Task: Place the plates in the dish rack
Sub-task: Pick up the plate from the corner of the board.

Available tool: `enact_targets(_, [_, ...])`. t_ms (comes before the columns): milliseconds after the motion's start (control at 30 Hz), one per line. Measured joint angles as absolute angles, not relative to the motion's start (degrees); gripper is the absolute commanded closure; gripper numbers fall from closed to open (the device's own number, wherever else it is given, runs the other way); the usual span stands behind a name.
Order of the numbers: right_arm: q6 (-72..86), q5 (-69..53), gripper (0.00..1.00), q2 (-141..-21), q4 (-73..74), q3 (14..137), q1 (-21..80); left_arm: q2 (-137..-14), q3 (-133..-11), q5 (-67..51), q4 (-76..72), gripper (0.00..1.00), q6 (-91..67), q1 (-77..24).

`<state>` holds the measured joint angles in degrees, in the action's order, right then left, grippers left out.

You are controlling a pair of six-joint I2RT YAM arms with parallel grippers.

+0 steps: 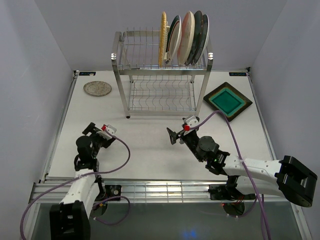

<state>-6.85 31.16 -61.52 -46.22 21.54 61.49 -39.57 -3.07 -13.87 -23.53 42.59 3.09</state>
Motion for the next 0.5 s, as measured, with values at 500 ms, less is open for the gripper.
enact_targets(500, [-7.07, 31.33, 0.10, -61.76, -46.22, 21.54, 61.23, -77.60, -33.63, -28.45, -14.83, 0.02, 47.13, 14.57])
